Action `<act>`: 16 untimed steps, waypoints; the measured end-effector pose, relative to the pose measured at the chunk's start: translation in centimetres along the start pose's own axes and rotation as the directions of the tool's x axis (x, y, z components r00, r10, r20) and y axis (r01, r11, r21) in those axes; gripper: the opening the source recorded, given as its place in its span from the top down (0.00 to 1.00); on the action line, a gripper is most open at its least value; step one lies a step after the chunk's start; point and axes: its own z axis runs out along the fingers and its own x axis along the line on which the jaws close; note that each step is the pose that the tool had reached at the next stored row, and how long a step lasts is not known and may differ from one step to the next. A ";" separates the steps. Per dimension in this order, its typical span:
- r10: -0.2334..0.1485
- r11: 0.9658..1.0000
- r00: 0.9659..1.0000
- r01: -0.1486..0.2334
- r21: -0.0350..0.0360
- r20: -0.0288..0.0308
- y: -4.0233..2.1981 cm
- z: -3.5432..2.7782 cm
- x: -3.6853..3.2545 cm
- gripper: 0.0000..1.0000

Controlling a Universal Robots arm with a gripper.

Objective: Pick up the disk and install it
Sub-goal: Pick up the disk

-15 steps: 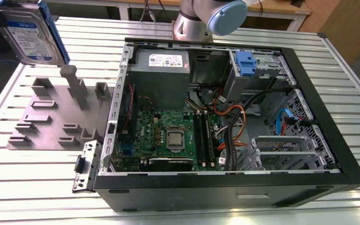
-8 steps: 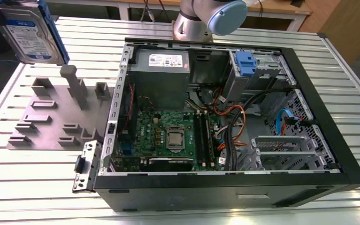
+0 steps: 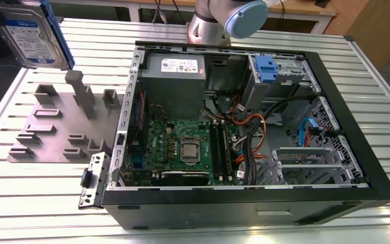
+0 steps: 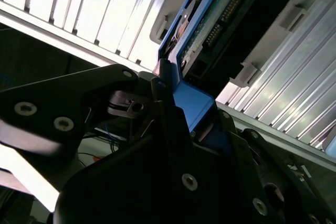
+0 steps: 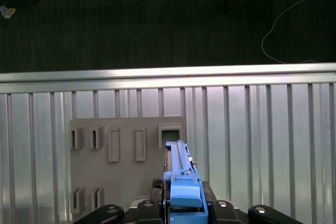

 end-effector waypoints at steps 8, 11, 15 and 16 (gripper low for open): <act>0.000 1.000 1.000 0.000 0.000 -0.006 0.00 -0.15 0.00 0.63; 0.000 1.000 1.000 0.000 0.000 -0.006 -0.01 -0.34 -0.01 0.63; 0.000 1.000 1.000 0.000 0.000 -0.006 -0.01 -0.53 -0.01 0.63; 0.000 1.000 1.000 0.000 0.000 -0.006 -0.01 -0.58 -0.01 0.63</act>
